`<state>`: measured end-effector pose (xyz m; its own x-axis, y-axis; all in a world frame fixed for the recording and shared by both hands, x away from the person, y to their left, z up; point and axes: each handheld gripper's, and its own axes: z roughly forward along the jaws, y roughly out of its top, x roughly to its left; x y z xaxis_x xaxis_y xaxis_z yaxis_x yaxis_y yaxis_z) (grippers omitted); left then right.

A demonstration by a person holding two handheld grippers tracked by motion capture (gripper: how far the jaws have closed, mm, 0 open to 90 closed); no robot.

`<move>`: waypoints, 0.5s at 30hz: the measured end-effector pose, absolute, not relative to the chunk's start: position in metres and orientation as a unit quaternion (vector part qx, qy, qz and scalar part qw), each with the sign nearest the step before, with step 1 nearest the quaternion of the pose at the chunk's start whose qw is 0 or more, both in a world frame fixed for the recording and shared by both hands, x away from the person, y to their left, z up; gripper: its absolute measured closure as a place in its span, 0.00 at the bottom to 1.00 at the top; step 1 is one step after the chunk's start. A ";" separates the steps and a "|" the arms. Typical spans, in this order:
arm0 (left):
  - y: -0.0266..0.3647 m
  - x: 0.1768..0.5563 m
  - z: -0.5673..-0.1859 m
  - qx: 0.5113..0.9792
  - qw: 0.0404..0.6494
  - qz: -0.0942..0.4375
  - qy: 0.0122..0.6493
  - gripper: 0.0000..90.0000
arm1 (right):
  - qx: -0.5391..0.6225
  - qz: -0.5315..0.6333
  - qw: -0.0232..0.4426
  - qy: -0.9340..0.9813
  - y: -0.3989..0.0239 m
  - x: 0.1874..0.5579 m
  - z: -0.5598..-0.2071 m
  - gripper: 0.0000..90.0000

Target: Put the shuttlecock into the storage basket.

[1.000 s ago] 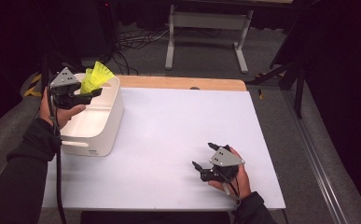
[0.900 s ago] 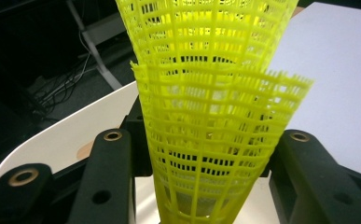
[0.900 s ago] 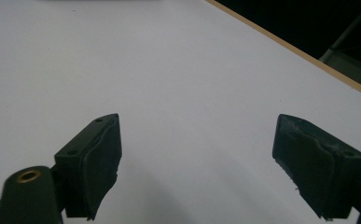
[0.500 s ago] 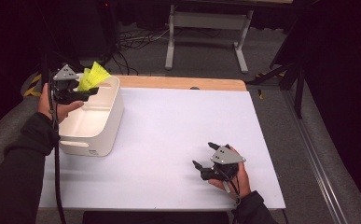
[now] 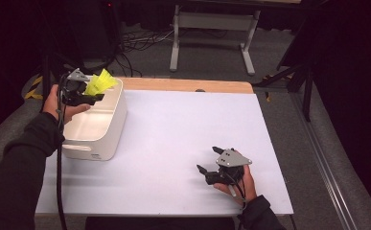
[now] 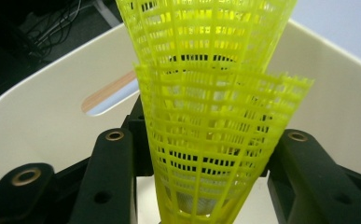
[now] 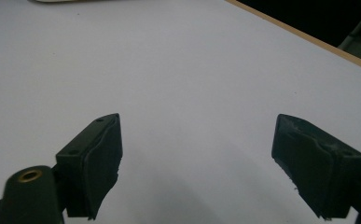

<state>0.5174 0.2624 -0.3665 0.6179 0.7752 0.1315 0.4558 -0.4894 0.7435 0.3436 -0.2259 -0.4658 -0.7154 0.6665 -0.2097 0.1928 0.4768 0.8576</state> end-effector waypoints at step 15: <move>0.257 0.522 -0.378 0.850 0.316 0.206 0.367 0.66 | 0.250 0.416 0.284 0.827 -0.221 0.341 -0.468 0.19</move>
<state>0.5219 0.2571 -0.3782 0.6461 0.7541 0.1175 0.4939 -0.5305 0.6890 0.3407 -0.2208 -0.4679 -0.7137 0.6501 -0.2610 0.1774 0.5281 0.8304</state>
